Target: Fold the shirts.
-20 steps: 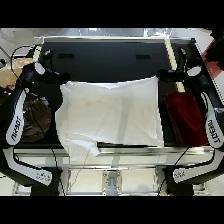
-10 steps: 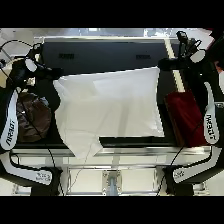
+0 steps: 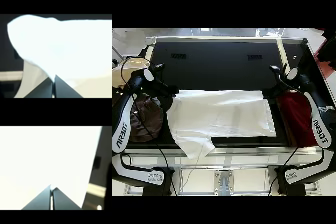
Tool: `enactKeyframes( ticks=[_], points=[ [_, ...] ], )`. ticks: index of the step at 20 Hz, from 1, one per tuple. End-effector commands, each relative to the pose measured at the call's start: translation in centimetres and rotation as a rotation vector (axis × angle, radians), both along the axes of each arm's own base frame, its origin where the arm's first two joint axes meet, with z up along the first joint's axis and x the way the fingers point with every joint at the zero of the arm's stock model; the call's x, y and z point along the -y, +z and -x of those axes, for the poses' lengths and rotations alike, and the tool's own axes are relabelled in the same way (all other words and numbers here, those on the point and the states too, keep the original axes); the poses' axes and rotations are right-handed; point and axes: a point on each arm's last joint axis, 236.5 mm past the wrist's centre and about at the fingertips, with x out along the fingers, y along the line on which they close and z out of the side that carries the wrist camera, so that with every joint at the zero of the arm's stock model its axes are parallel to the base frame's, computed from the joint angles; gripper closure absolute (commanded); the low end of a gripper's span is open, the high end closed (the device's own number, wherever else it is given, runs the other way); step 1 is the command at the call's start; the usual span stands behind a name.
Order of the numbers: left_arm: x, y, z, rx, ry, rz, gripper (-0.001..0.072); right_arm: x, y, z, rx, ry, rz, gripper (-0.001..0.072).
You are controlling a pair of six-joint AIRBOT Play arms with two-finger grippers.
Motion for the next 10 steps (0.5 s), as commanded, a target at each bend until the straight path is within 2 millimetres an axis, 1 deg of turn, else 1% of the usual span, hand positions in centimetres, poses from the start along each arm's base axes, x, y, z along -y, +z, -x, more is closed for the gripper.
enactKeyframes(
  ticks=[1, 4, 7, 10],
  points=[
    [0.2, -1.9, 2.3, -0.081, -0.006, 0.005, 0.0698, -0.2, -2.5, 1.3, -0.025, -0.015, 0.024, 0.07],
    [0.2, -2.2, 2.8, -0.103, -0.009, 0.006, 0.0697, 0.3, -2.3, 0.0, 0.021, -0.06, 0.033, 0.07],
    [0.2, -2.7, 3.0, -0.118, -0.01, 0.004, 0.0697, 0.8, -2.4, -0.2, 0.031, -0.067, 0.052, 0.07],
    [0.2, -3.6, 3.1, -0.139, -0.01, 0.005, 0.0697, 2.0, -2.6, -0.2, 0.029, -0.079, 0.106, 0.0699]
  ],
)
